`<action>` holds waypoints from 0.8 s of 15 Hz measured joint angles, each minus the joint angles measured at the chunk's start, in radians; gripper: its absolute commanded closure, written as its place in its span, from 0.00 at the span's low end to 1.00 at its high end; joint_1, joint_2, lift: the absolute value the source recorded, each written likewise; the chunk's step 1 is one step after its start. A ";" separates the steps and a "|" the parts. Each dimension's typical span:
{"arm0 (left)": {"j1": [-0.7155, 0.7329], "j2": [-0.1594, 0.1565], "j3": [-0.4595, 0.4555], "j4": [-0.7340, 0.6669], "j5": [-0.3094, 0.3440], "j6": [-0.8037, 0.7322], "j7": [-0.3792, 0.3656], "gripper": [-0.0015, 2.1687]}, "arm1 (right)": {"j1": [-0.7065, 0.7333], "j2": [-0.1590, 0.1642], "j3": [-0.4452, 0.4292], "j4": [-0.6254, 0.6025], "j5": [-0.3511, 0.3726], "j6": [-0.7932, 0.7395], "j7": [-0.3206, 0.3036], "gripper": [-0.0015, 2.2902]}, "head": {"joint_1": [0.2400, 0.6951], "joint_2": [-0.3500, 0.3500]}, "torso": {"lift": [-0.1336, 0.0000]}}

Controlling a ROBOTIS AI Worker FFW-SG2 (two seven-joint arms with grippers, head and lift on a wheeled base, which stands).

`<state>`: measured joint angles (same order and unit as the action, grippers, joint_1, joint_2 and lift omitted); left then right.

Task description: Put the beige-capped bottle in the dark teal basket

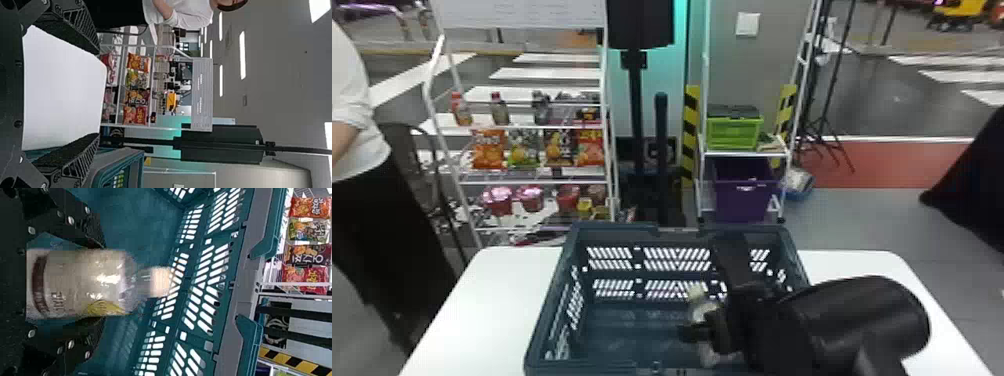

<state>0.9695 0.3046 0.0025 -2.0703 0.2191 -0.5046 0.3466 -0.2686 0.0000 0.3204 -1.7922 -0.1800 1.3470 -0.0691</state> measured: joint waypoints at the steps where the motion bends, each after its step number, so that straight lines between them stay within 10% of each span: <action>1: -0.002 0.000 0.000 0.001 0.001 0.001 0.000 0.07 | 0.000 0.000 -0.001 -0.003 -0.002 -0.001 0.000 0.02 | 0.57 0.50 | 1.00; 8: -0.008 0.001 0.005 0.007 0.012 0.004 -0.001 0.07 | 0.093 0.000 -0.005 -0.186 -0.003 -0.176 0.009 0.03 | 0.57 0.50 | 1.00; 12: -0.020 0.003 0.008 0.006 0.019 0.018 -0.003 0.07 | 0.275 -0.057 -0.039 -0.350 -0.010 -0.340 0.016 0.03 | 0.57 0.50 | 1.00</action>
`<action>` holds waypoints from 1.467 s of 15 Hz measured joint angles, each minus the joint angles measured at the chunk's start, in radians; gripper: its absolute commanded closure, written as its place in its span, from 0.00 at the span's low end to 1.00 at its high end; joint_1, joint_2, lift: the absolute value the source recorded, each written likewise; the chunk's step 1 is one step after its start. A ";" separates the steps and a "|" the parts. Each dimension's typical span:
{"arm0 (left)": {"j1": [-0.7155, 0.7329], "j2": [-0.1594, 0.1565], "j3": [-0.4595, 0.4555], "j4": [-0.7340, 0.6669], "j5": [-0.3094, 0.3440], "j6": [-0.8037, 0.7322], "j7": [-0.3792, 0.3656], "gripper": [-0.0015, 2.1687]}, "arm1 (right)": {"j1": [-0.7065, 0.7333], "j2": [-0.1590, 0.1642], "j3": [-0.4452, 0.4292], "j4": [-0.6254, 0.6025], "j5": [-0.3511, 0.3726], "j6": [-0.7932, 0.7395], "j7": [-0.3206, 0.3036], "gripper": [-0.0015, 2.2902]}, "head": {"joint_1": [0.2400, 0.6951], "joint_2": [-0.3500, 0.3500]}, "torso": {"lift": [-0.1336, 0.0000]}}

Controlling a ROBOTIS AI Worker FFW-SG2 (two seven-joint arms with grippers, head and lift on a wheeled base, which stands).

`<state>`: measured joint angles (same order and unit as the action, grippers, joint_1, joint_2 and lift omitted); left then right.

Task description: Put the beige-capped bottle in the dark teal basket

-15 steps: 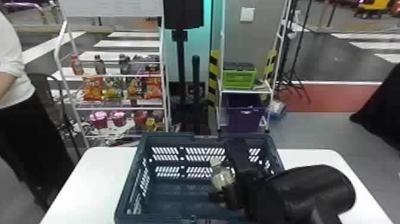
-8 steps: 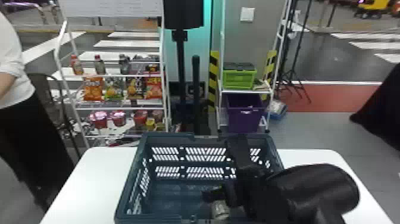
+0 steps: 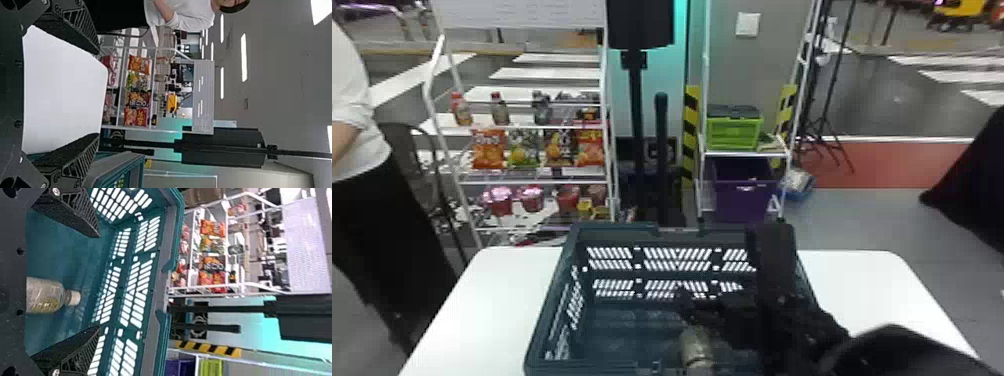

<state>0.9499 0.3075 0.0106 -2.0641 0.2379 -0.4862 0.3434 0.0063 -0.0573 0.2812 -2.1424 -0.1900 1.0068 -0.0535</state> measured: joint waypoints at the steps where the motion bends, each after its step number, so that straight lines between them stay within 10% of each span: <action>1: -0.003 0.001 0.000 -0.002 0.001 0.006 0.000 0.07 | 0.049 -0.018 -0.012 -0.030 0.000 -0.051 0.002 0.03 | 0.57 0.50 | 1.00; 6: -0.026 0.005 -0.001 -0.005 0.003 0.049 -0.002 0.07 | 0.349 -0.103 -0.081 -0.092 0.000 -0.524 0.027 0.03 | 0.57 0.50 | 1.00; 16: -0.044 0.005 -0.013 0.006 -0.022 0.053 -0.008 0.07 | 0.805 -0.037 -0.246 0.005 0.024 -1.271 0.142 0.03 | 0.57 0.50 | 1.00; 22: -0.048 -0.020 -0.043 0.004 -0.051 0.040 0.002 0.07 | 0.892 -0.024 -0.288 0.059 0.006 -1.399 0.184 0.04 | 0.57 0.50 | 1.00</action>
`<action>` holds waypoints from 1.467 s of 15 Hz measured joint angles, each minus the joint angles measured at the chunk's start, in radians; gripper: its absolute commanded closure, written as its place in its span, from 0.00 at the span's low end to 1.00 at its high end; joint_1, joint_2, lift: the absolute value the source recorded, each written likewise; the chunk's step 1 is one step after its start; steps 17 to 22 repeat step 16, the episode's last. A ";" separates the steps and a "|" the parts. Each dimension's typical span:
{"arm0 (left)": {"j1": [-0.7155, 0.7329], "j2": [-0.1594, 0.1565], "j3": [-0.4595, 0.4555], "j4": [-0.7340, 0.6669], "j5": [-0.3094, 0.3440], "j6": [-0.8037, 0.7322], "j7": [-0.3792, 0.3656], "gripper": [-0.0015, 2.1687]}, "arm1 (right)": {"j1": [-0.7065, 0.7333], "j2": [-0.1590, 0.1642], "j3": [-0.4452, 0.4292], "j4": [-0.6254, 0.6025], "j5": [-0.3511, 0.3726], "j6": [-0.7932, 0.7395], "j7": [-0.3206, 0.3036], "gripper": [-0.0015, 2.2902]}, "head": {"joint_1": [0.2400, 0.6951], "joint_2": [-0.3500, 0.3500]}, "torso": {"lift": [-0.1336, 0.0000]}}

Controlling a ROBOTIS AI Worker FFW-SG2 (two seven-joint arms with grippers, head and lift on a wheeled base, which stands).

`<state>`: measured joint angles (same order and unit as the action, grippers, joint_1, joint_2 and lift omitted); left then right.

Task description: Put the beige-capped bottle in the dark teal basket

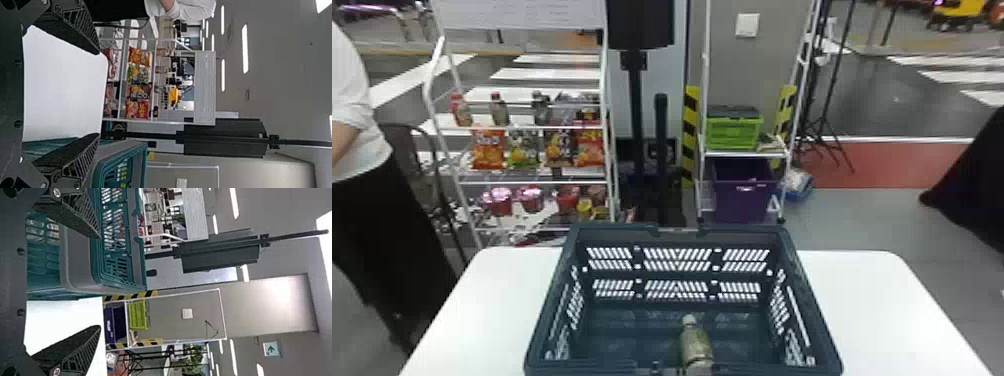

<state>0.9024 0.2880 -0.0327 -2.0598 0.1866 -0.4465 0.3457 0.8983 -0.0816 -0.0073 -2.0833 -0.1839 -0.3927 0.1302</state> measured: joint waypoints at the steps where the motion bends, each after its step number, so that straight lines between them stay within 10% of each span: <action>1: 0.000 -0.002 -0.005 -0.001 -0.003 -0.005 0.002 0.07 | 0.003 0.000 0.000 0.006 0.000 -0.002 0.005 0.04 | 0.57 0.50 | 1.00; 22: 0.038 -0.013 0.002 -0.027 -0.004 -0.060 0.009 0.07 | -0.001 0.005 0.009 0.034 0.000 0.002 0.012 0.04 | 0.57 0.50 | 1.00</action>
